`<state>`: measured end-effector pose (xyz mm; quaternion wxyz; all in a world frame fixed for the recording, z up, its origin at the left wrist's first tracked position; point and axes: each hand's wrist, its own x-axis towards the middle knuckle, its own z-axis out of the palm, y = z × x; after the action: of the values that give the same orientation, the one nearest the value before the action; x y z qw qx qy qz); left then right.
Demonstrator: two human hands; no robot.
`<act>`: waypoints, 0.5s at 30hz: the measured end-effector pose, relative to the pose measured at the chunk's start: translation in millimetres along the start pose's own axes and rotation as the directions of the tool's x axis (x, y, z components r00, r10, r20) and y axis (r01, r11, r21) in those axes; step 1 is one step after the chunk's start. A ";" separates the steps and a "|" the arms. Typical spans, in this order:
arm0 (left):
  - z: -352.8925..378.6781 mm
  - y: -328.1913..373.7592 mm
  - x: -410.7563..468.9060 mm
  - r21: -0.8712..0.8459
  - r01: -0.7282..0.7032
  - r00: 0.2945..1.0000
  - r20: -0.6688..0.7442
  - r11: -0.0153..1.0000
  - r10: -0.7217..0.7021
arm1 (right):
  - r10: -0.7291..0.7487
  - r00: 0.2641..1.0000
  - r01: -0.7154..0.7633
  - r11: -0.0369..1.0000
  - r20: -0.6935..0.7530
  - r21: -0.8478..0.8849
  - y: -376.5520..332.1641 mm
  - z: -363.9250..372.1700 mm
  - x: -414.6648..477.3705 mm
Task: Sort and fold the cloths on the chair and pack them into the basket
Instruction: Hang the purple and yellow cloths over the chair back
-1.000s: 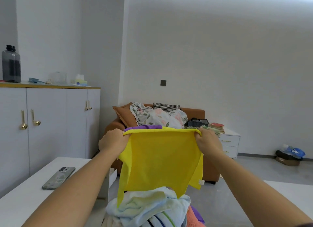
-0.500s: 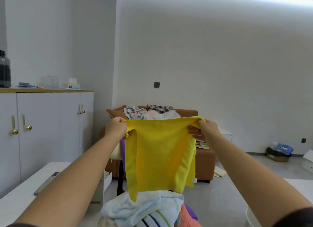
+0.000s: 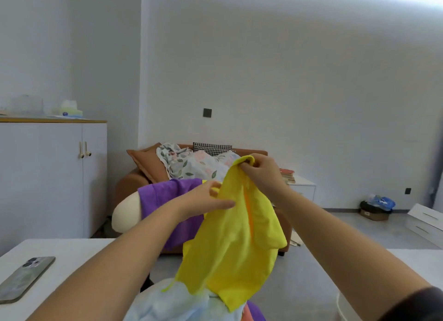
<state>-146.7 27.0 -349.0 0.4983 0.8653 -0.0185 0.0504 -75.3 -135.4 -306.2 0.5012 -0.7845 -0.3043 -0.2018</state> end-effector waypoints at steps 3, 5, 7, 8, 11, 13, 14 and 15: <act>10.8 23.5 21.1 0.117 -0.134 0.955 -0.248 0.984 0.160 | -0.055 0.998 0.057 0.978 0.012 -0.200 -0.4 1.7 8.1; 5.9 30.0 30.5 0.180 -0.124 0.905 -0.383 0.976 0.185 | -0.057 0.997 0.070 0.935 0.048 -0.348 6.3 -0.7 11.1; 0.4 36.8 35.0 0.130 -0.133 0.889 -0.422 0.983 0.176 | 0.031 0.994 0.020 0.892 0.105 -0.452 19.5 -2.1 8.6; -0.7 40.0 37.4 0.094 -0.131 0.893 -0.422 0.987 0.158 | 0.092 0.990 -0.030 0.886 0.112 -0.463 27.3 -1.1 6.0; -1.2 43.6 43.2 0.083 -0.099 0.929 -0.350 0.992 0.122 | 0.218 0.972 -0.178 0.925 0.083 -0.336 42.8 3.9 2.0; -0.6 38.5 45.9 0.245 -0.085 0.953 -0.263 0.966 0.150 | 0.233 0.972 -0.220 0.952 0.036 -0.213 43.3 5.4 6.8; -0.5 36.8 47.4 0.333 -0.092 0.953 -0.245 0.939 0.180 | 0.228 0.974 -0.223 0.962 0.014 -0.154 42.1 5.3 9.7; -1.8 33.8 52.2 0.383 -0.100 0.940 -0.267 0.918 0.214 | 0.211 0.978 -0.210 0.972 0.000 -0.105 39.7 4.7 11.3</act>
<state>-97.7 12.5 -313.4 0.3207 0.9200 -0.0022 0.2255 -40.0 -140.4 -327.5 0.4762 -0.8387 -0.2113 -0.1588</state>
